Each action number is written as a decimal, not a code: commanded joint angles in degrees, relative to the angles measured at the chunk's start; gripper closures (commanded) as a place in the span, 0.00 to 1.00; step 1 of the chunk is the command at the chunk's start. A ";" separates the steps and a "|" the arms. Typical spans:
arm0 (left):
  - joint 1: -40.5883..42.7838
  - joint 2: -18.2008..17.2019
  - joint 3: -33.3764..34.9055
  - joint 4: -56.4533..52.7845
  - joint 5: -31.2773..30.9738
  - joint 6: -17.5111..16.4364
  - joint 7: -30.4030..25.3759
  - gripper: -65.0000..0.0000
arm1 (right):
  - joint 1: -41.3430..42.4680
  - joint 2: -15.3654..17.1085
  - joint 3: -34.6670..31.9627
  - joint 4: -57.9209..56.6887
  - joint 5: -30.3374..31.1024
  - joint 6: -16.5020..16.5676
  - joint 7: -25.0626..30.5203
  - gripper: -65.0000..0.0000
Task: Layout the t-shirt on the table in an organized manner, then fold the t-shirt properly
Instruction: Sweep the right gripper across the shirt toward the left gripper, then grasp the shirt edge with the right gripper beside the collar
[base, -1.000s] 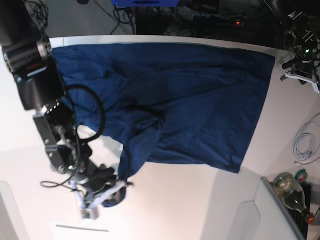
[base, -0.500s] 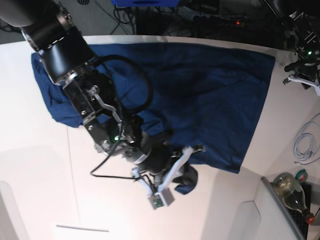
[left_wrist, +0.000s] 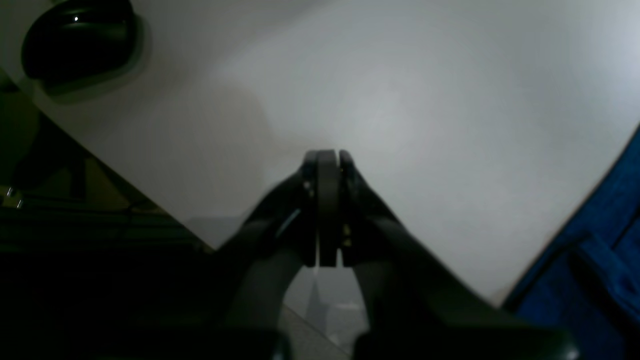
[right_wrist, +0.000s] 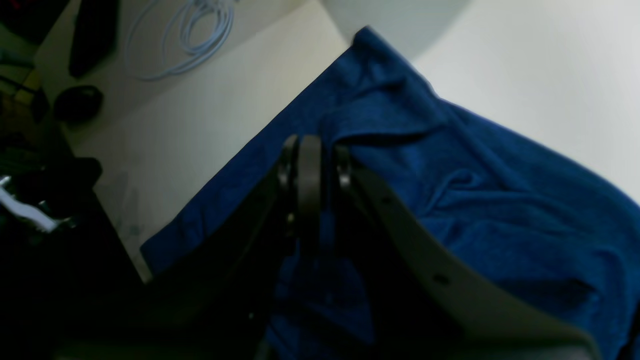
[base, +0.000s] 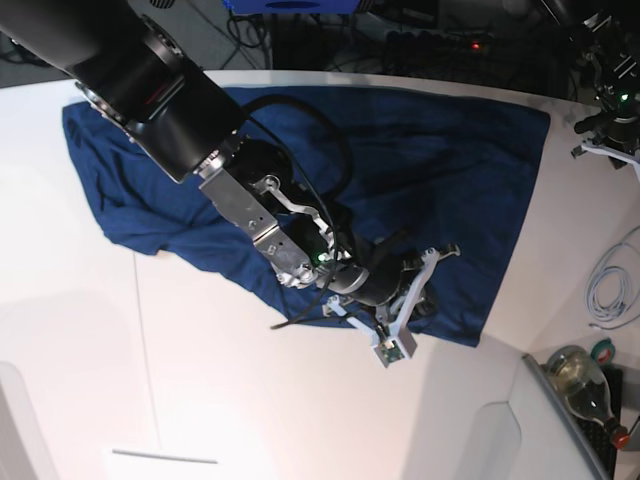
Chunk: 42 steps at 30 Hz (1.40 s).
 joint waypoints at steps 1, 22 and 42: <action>-0.19 -1.16 -0.21 1.10 -0.33 0.23 -1.29 1.00 | 1.58 -1.21 0.14 0.40 0.04 0.29 1.47 0.96; -0.63 -0.81 0.32 0.66 -0.24 0.23 -1.29 1.00 | 2.81 -2.00 0.14 4.45 0.22 0.29 4.28 0.43; 2.71 5.70 15.96 7.08 -0.86 0.05 -1.73 1.00 | -29.28 11.10 40.32 22.64 0.39 -22.04 -2.93 0.53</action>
